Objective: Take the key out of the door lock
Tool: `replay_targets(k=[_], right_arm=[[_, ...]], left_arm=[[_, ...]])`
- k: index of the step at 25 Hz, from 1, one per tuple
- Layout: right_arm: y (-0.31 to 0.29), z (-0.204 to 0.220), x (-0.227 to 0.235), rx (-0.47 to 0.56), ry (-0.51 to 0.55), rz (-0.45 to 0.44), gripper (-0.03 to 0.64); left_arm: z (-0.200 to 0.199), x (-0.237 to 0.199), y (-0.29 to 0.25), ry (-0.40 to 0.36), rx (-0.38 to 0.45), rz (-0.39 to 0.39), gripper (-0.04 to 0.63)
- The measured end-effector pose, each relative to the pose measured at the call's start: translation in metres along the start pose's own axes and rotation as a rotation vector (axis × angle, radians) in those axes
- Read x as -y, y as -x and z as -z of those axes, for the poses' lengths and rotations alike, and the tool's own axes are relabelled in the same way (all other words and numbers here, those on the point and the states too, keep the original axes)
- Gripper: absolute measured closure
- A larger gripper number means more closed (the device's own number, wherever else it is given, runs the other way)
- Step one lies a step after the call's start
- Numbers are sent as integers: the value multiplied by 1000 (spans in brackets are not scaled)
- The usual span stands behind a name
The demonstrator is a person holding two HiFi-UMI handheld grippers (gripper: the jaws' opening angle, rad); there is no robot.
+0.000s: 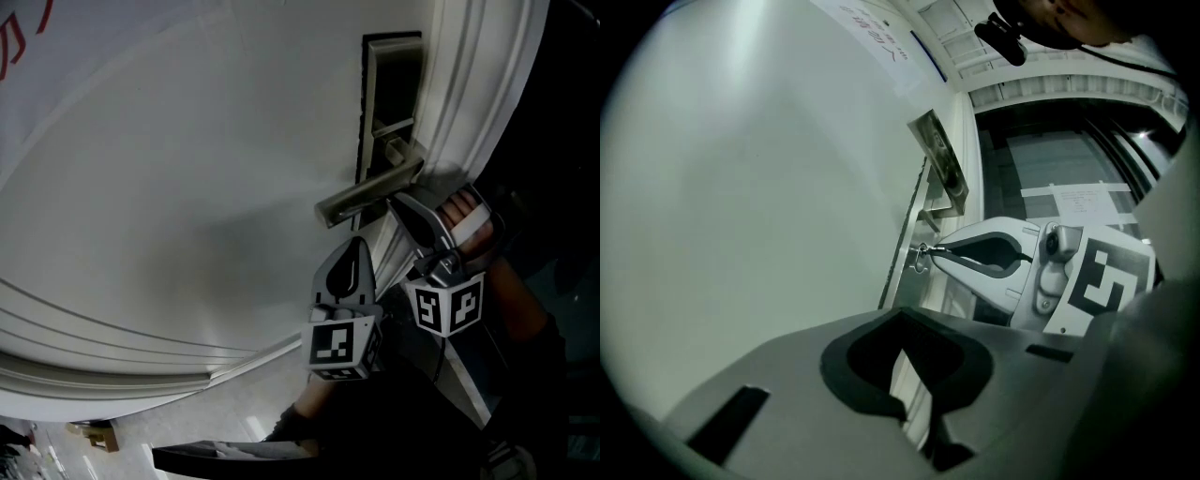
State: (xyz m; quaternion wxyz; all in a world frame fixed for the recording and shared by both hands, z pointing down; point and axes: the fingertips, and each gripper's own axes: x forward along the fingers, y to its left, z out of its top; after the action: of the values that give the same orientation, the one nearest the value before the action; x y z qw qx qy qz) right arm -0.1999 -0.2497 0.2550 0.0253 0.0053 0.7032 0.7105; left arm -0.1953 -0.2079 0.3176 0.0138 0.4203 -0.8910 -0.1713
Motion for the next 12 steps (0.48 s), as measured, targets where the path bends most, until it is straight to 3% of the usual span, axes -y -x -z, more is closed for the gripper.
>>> replay_targets(k=[12], right_arm=[[0, 0, 0, -7, 42, -3, 604]], left_arm=[[-2, -1, 1, -7, 3, 8, 595]])
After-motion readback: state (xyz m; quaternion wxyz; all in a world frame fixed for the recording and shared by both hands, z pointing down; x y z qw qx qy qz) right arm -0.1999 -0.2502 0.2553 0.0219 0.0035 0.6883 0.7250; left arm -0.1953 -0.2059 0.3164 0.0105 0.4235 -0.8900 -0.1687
